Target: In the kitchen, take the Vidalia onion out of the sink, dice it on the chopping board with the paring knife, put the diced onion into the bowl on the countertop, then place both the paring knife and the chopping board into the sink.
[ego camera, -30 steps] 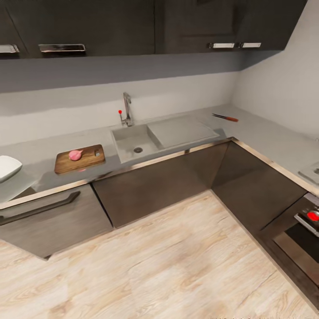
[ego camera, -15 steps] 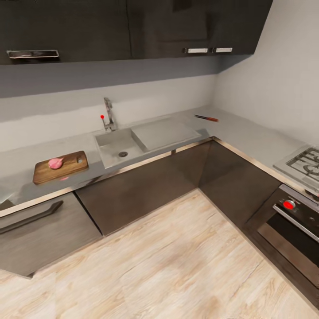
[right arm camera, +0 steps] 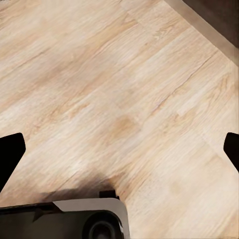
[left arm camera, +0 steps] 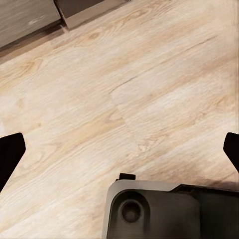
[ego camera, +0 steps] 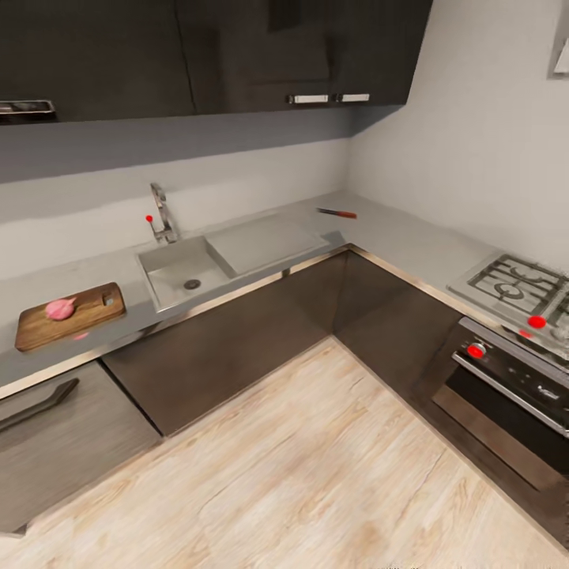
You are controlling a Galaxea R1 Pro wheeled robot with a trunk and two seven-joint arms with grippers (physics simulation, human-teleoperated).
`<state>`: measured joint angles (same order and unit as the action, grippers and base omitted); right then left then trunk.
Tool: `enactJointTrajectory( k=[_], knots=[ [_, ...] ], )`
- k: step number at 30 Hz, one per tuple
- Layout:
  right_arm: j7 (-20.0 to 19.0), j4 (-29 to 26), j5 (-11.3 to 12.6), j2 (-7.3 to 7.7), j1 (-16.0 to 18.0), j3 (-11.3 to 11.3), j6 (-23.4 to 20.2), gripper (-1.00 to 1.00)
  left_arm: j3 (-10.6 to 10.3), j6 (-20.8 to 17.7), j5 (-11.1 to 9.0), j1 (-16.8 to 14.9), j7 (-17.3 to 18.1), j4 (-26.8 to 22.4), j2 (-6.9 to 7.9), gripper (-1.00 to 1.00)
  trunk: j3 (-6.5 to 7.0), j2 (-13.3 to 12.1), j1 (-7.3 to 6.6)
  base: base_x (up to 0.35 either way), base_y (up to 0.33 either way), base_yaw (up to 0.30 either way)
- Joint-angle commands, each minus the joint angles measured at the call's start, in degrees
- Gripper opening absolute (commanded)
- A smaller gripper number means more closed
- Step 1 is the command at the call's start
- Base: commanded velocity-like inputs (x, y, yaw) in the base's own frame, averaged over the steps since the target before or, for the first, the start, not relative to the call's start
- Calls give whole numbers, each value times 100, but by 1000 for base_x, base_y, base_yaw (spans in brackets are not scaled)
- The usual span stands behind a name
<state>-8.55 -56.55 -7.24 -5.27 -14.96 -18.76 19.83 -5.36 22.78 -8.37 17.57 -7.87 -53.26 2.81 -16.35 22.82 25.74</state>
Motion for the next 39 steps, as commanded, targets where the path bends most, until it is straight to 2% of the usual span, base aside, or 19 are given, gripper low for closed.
enactJointTrajectory(
  k=[1,39],
  knots=[
    [-33,-7,-58,-9,1,-31,12,100,-35,15,-52,1,-39,-4,10,100,0,10,4,0,0,-226],
    [-33,3,-58,-10,0,-23,12,100,-35,16,-51,1,-39,8,9,100,276,10,4,0,0,-225]
  ],
)
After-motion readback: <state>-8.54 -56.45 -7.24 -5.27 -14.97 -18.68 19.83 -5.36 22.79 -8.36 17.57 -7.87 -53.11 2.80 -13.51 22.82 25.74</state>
